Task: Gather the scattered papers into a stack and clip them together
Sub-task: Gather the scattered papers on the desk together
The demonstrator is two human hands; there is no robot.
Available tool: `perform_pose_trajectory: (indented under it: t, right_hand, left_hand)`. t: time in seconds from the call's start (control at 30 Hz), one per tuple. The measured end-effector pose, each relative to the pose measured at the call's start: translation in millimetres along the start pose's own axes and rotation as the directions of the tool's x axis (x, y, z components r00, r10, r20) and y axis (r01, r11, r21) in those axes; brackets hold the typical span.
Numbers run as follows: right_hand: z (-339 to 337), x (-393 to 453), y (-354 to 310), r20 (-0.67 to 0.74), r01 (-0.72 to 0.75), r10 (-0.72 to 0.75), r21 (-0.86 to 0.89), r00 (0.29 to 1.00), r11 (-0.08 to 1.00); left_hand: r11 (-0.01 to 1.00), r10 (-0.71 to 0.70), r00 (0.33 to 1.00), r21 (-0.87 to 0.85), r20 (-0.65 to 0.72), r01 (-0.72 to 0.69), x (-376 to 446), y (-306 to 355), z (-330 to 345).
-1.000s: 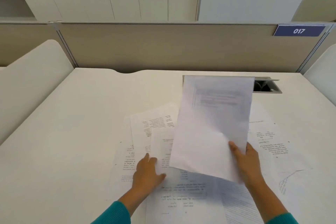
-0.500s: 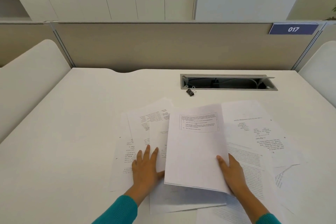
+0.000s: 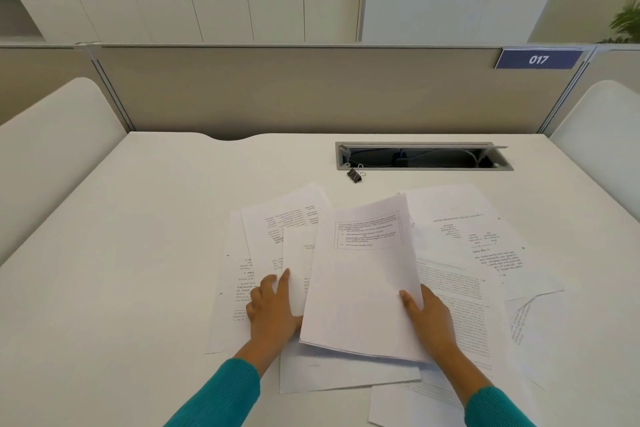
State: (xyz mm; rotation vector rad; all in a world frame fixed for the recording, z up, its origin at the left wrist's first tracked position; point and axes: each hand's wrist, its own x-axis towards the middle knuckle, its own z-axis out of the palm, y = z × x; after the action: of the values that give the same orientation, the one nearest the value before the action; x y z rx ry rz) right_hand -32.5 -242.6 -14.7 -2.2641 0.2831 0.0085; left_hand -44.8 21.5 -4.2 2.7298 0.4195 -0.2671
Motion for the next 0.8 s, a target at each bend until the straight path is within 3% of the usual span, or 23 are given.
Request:
perform_pose_trajectory:
  t: [0.17, 0.3, 0.47, 0.67, 0.8]
  right_hand:
    - [2.8, -4.9, 0.1, -0.03, -0.008, 0.009, 0.02, 0.999, 1.0]
    - [-0.5, -2.4, -0.1, -0.01, -0.023, 0.024, 0.034, 1.0, 0.999]
    - [0.3, -2.3, 0.2, 0.003, -0.028, 0.028, 0.012, 1.0, 1.0]
    - [2.0, -3.0, -0.9, -0.002, -0.025, 0.025, -0.004, 1.0, 1.0]
    - [1.7, -3.6, -2.4, 0.015, 0.007, -0.006, -0.081, 1.0, 0.997]
  left_hand:
    - [1.0, -0.003, 0.999, 0.021, -0.044, 0.004, -4.3, 4.2, 2.0]
    - [0.985, -0.077, 0.997, -0.156, -0.001, 0.076, -0.9, 11.0, -2.8]
    - [0.957, -0.171, 0.985, -0.233, 0.02, 0.171, 3.8, 19.2, -10.1]
    - [0.765, -0.23, 0.973, -0.613, 0.028, 0.198, 6.4, 20.0, -14.0]
    - [0.719, -0.205, 0.979, -0.675, 0.024, 0.167, 4.5, 18.3, -14.4]
